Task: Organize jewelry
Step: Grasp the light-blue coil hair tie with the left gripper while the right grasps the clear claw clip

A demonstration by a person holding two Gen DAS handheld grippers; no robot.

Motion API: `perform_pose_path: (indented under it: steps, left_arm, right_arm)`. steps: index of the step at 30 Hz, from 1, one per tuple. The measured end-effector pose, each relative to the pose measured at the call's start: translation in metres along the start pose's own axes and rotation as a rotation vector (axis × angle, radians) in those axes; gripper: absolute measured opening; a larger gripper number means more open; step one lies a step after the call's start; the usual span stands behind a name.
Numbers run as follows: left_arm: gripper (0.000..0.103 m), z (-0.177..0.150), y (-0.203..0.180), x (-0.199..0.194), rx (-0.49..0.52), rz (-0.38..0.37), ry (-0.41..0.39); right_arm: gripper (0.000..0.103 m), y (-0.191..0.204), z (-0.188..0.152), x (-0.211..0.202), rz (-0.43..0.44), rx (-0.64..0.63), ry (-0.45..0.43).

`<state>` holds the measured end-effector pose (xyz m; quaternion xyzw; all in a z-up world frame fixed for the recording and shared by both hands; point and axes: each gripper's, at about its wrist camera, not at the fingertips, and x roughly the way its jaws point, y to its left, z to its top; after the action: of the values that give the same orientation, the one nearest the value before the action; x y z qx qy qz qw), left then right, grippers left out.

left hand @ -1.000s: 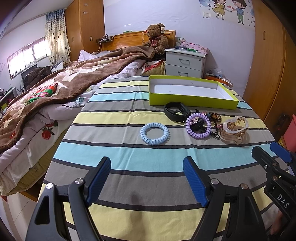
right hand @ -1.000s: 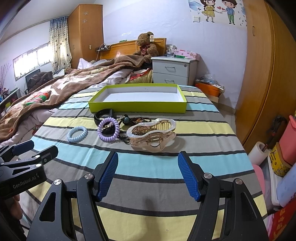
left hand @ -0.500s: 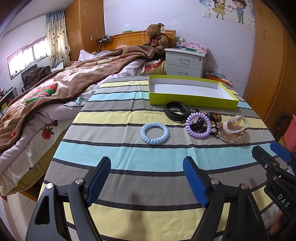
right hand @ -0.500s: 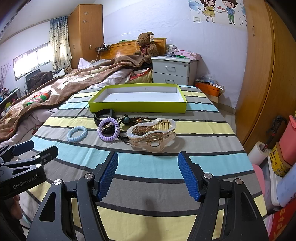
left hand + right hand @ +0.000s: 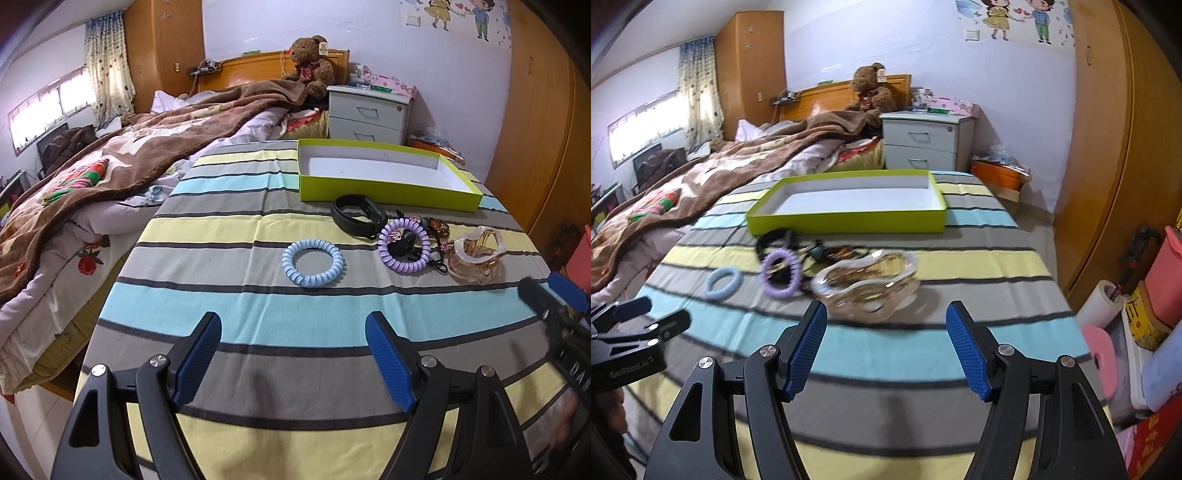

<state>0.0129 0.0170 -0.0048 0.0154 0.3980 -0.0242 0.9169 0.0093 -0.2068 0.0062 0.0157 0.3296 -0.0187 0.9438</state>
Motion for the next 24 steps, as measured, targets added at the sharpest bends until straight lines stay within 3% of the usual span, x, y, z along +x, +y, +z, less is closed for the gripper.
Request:
perform_pose_path:
  steps: [7, 16, 21, 24]
  left_arm:
    - [0.077, 0.014, 0.016, 0.033, -0.013, -0.005, 0.076]
    - [0.075, 0.034, 0.032, 0.054, -0.071, -0.029, 0.116]
    - [0.075, 0.04, 0.03, 0.059, -0.075, -0.046, 0.134]
    - [0.075, 0.042, 0.025, 0.063, -0.071, -0.071, 0.151]
  right_arm:
    - [0.067, -0.02, 0.012, 0.021, 0.009, 0.079, 0.052]
    - [0.067, -0.016, 0.019, 0.049, 0.12, 0.208, 0.168]
    - [0.067, -0.01, 0.019, 0.059, 0.103, 0.205, 0.204]
    - [0.06, -0.015, 0.019, 0.056, 0.101, 0.228, 0.198]
